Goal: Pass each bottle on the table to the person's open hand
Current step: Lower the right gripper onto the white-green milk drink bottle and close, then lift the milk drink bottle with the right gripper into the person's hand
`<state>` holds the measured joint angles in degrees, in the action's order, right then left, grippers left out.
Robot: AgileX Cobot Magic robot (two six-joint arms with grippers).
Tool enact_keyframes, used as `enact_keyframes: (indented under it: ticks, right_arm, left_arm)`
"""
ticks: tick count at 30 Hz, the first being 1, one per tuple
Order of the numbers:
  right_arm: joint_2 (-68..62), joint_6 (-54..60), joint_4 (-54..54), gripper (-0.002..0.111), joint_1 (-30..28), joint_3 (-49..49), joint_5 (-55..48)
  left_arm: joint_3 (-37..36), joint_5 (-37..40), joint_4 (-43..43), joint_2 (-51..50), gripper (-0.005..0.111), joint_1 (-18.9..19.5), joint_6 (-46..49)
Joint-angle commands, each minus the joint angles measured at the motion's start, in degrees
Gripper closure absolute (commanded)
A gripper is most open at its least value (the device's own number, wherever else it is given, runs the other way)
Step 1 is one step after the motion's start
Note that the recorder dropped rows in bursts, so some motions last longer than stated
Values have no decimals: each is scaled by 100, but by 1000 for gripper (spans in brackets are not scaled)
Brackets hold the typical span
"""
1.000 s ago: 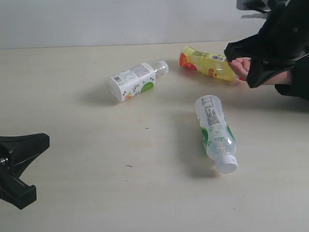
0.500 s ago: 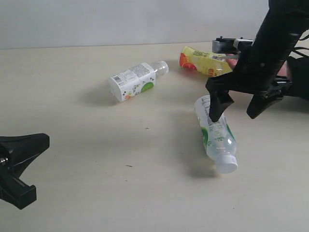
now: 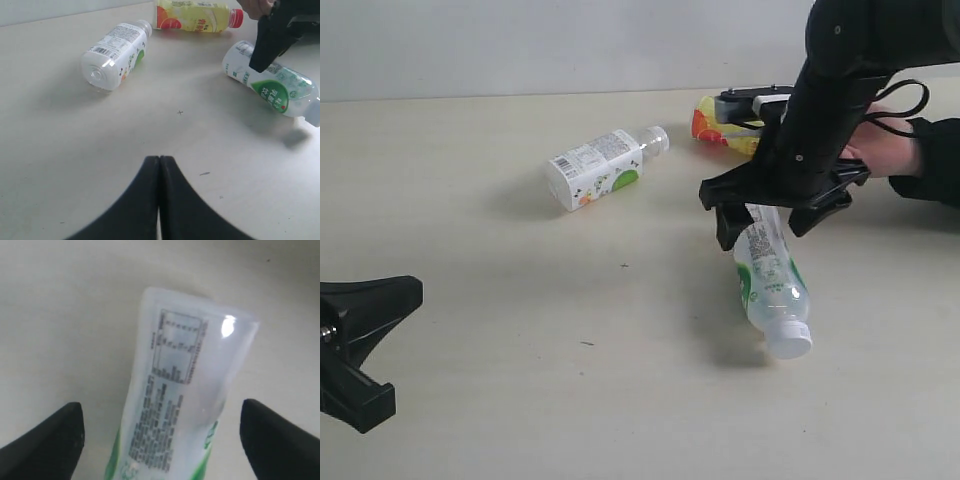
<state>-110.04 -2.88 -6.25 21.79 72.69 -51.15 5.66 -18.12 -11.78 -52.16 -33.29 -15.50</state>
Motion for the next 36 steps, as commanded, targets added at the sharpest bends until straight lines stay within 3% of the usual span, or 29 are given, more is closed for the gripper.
enact_keyframes:
  ticks: [1, 13, 17, 21, 28, 36]
  right_arm:
    - [-74, -721, 625, 29, 87, 38, 279]
    - [-544, -747, 472, 29, 87, 38, 288]
    - [-613, -762, 421, 34, 87, 38, 288]
    - [-613, -771, 87, 52, 87, 38, 241]
    - [-613, -689, -62, 108, 87, 38, 4]
    - [-200, -351, -62, 108, 87, 38, -377]
  left_arm:
    - [-10, -50, -9, 43, 107, 14, 4]
    - [-10, -52, -9, 43, 107, 14, 15]
    - [-10, -52, -9, 43, 107, 14, 15]
    - [-10, -52, -9, 43, 107, 14, 15]
    - [-10, -52, -9, 43, 107, 14, 15]
    - [-10, -52, -9, 43, 107, 14, 15]
